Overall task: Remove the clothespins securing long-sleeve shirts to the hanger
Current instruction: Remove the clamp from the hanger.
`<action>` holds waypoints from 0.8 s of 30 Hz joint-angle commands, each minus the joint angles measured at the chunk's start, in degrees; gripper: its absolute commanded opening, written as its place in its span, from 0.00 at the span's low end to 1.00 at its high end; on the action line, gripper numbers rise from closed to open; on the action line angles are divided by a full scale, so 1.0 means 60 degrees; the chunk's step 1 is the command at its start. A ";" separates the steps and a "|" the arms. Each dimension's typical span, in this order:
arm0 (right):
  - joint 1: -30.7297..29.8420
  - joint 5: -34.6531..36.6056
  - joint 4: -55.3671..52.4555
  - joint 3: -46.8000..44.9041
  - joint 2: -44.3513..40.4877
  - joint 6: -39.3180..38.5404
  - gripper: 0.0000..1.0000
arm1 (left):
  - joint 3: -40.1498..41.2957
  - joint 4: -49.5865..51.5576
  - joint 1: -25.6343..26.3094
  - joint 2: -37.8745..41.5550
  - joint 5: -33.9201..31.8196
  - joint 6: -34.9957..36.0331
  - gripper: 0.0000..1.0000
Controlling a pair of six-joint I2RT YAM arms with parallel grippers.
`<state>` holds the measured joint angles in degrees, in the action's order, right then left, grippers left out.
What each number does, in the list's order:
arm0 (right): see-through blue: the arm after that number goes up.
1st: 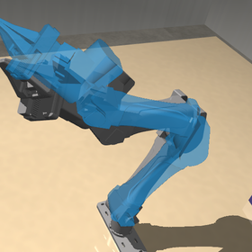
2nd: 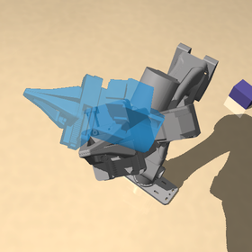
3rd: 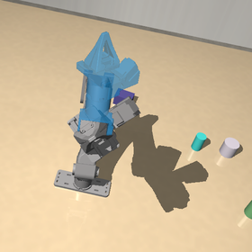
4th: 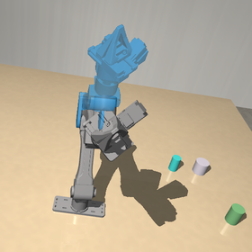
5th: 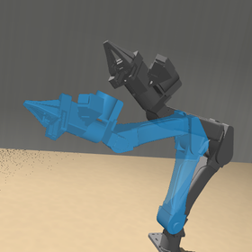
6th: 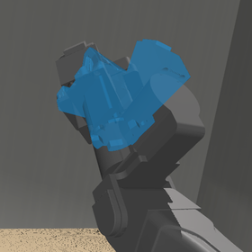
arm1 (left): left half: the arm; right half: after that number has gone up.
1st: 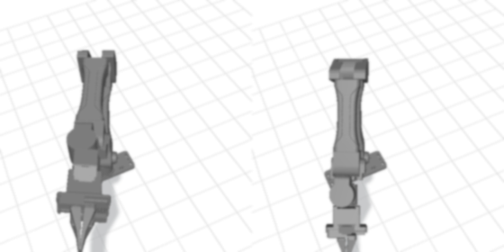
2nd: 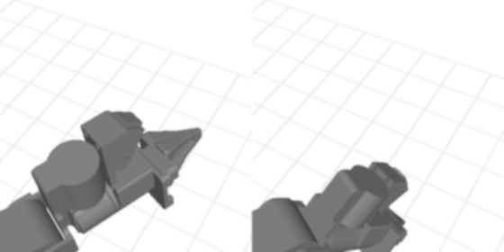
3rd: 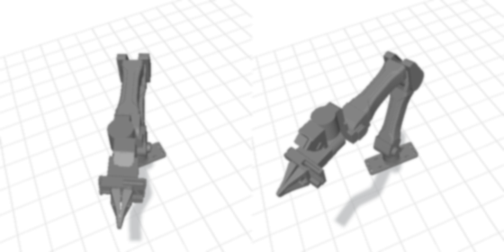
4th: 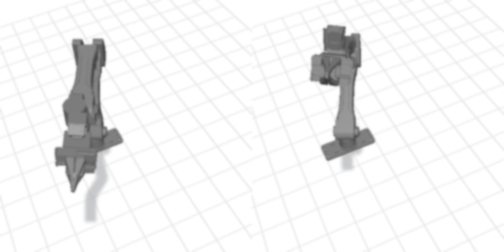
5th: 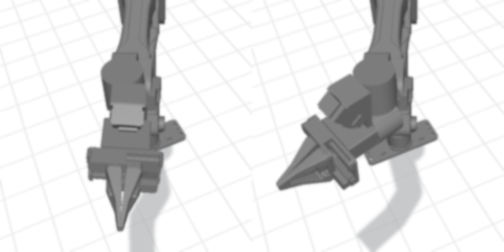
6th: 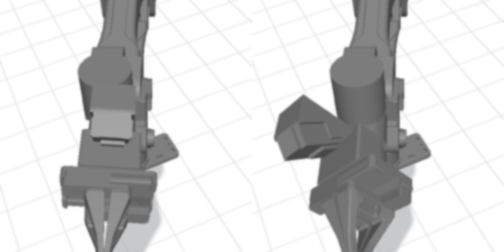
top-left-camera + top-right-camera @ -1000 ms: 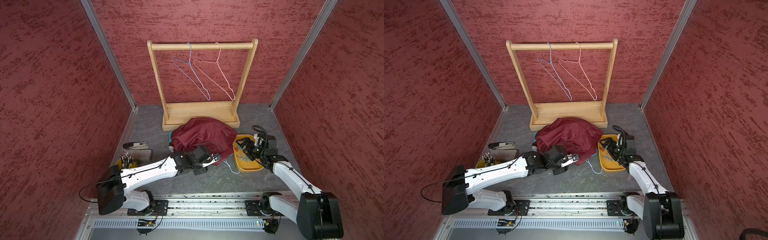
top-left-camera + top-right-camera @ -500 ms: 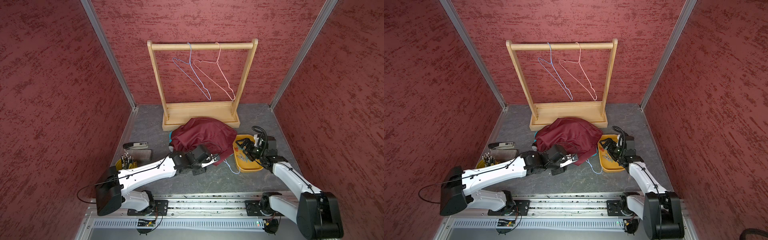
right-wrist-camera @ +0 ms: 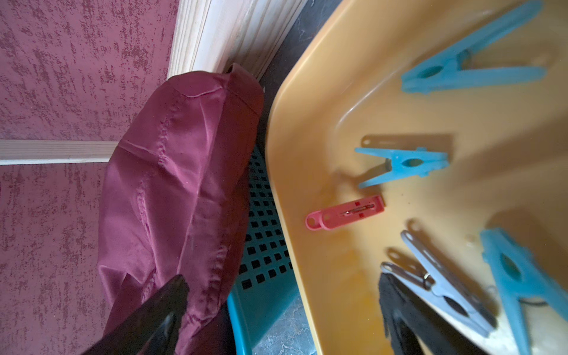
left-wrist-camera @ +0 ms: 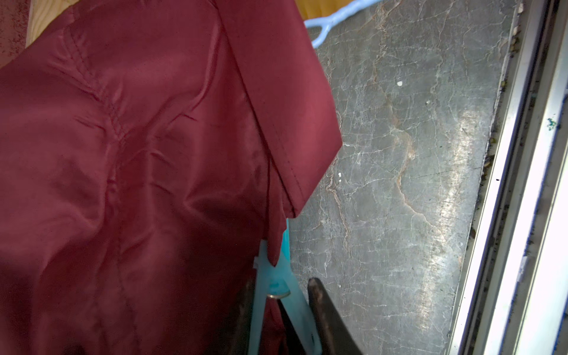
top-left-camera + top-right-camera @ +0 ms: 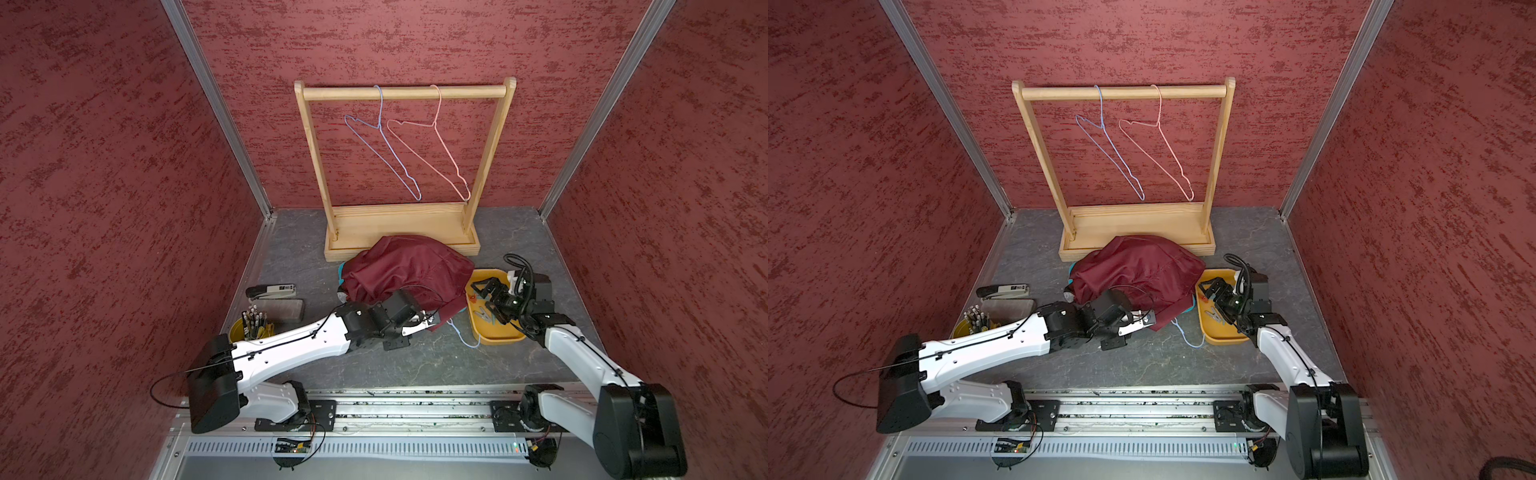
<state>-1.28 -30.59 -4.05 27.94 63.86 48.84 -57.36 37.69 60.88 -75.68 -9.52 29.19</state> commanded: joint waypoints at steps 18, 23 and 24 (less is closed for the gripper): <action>0.0023 0.1347 -0.1140 0.0628 -0.0827 0.0021 0.99 | -0.0435 0.0772 0.0275 0.0538 -0.0230 -0.0365 0.12; 0.0026 0.2557 -0.2231 0.0820 -0.1463 0.0380 0.99 | -0.0491 0.1107 0.0337 0.0998 -0.0345 -0.0532 0.12; 0.0030 0.2811 -0.2468 0.0861 -0.1656 0.0489 0.99 | -0.0504 0.1176 0.0343 0.1107 -0.0375 -0.0596 0.12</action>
<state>-1.28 -20.36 -13.74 30.85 56.47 49.71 -58.92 42.89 62.70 -71.02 -11.05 27.22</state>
